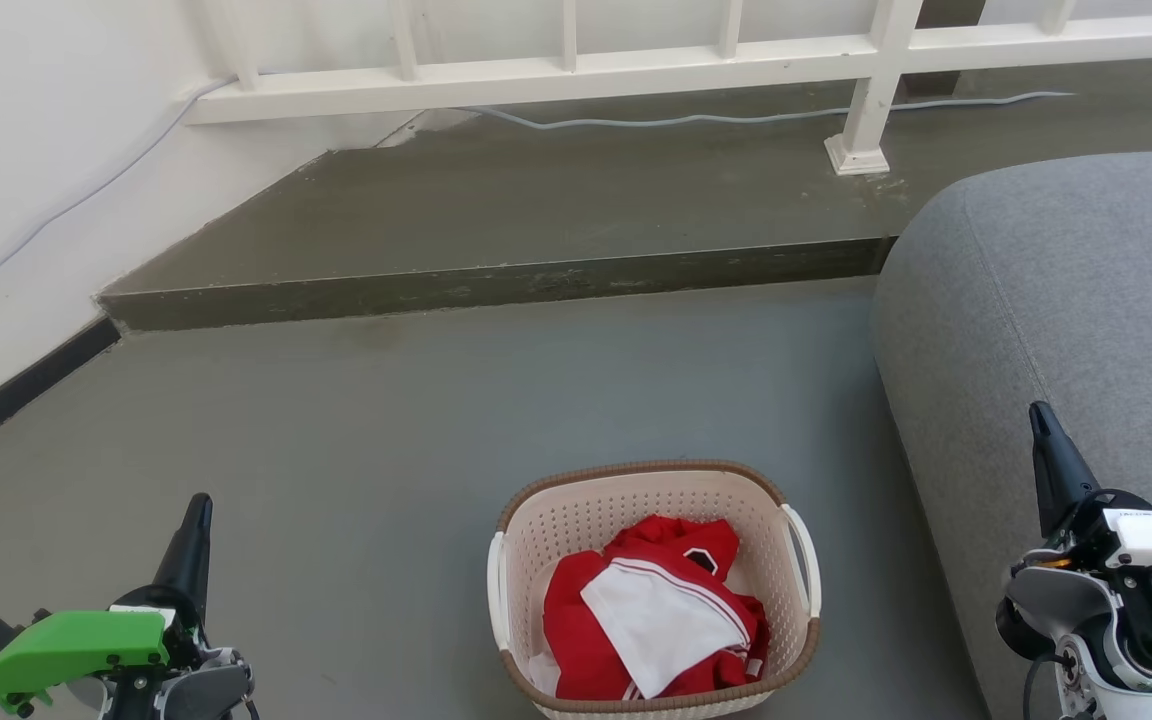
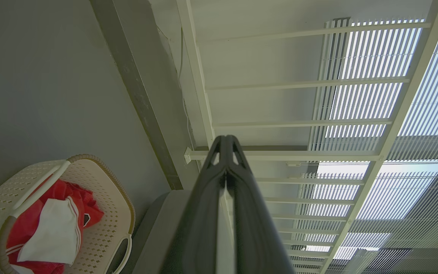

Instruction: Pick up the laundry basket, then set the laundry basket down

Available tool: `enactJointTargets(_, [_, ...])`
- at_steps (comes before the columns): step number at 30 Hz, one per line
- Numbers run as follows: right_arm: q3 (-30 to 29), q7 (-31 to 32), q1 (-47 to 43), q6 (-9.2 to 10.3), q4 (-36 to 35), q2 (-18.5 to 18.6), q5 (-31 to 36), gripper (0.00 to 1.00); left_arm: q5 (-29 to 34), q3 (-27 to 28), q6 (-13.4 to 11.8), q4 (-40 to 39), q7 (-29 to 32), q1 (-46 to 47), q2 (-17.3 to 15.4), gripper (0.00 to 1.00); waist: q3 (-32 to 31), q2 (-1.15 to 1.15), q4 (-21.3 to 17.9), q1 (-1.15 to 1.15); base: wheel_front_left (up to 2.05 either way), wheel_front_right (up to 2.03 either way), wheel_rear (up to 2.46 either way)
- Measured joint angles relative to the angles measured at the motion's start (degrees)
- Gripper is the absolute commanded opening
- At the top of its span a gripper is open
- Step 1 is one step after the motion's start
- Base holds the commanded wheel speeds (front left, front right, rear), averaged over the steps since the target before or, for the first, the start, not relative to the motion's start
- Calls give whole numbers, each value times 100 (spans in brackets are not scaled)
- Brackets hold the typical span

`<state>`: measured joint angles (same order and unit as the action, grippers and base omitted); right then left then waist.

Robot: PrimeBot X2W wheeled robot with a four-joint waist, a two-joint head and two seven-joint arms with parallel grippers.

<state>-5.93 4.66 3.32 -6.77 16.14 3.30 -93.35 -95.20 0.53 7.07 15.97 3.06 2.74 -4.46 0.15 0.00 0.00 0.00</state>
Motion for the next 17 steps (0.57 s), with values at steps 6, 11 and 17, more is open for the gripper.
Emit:
enactJointTargets(6, [-2, 0, 0, -3, -1, 0, 0, 0, 0, 3, 0, 2, 1, 1, 0, 0, 0, 0, 0, 0, 0, 0, 0])
enactJointTargets(11, [-5, 0, 0, -3, -2, 0, 0, 0, 0, 7, 0, 2, 25, 9, 0, 0, 0, 0, 0, 0, 0, 0, 0])
enactJointTargets(17, [-8, 0, 0, -4, -2, 0, 0, 0, 0, 11, 0, 1, 25, 37, 0, 0, 0, 0, 0, 0, 0, 0, 0])
